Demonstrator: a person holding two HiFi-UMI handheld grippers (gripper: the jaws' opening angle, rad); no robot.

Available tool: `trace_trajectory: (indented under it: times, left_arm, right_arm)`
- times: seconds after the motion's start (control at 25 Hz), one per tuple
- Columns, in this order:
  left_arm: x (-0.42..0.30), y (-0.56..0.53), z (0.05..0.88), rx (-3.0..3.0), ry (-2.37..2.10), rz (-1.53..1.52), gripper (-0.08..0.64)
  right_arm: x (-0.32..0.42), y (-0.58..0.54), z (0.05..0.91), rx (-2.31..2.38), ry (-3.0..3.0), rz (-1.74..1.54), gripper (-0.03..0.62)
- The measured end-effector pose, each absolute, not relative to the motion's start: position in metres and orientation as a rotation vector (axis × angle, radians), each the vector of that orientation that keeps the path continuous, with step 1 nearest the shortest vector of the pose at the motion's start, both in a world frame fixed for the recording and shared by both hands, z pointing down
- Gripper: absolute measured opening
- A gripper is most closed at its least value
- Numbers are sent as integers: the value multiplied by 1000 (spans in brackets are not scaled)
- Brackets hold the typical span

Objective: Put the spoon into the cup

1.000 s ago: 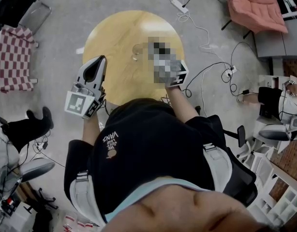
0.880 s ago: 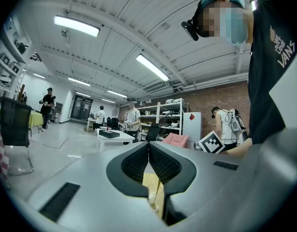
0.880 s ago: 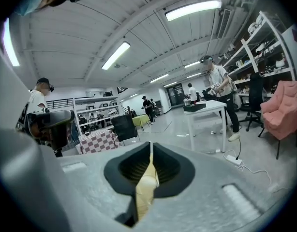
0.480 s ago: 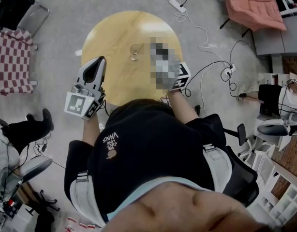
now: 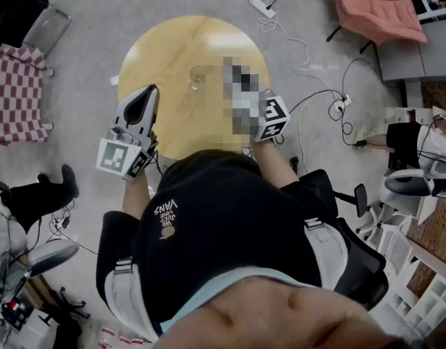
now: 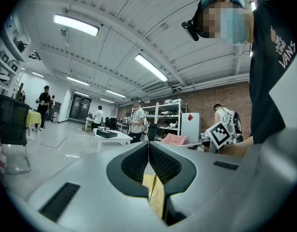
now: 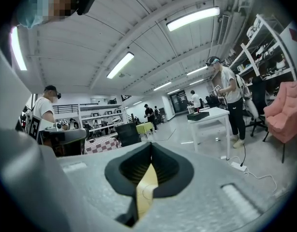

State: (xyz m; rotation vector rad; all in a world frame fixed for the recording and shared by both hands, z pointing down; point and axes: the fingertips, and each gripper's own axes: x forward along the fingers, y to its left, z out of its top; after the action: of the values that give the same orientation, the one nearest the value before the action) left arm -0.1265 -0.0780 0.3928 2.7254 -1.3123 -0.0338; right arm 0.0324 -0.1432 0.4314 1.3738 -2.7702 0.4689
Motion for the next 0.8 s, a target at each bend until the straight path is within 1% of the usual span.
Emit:
trace_trajectory:
  times: [0.8]
  left_arm:
    - [-100,-78,387,2736,-1277,-50,-2]
  right_arm:
    - [60,-117,416,1377,-2778,441,-3]
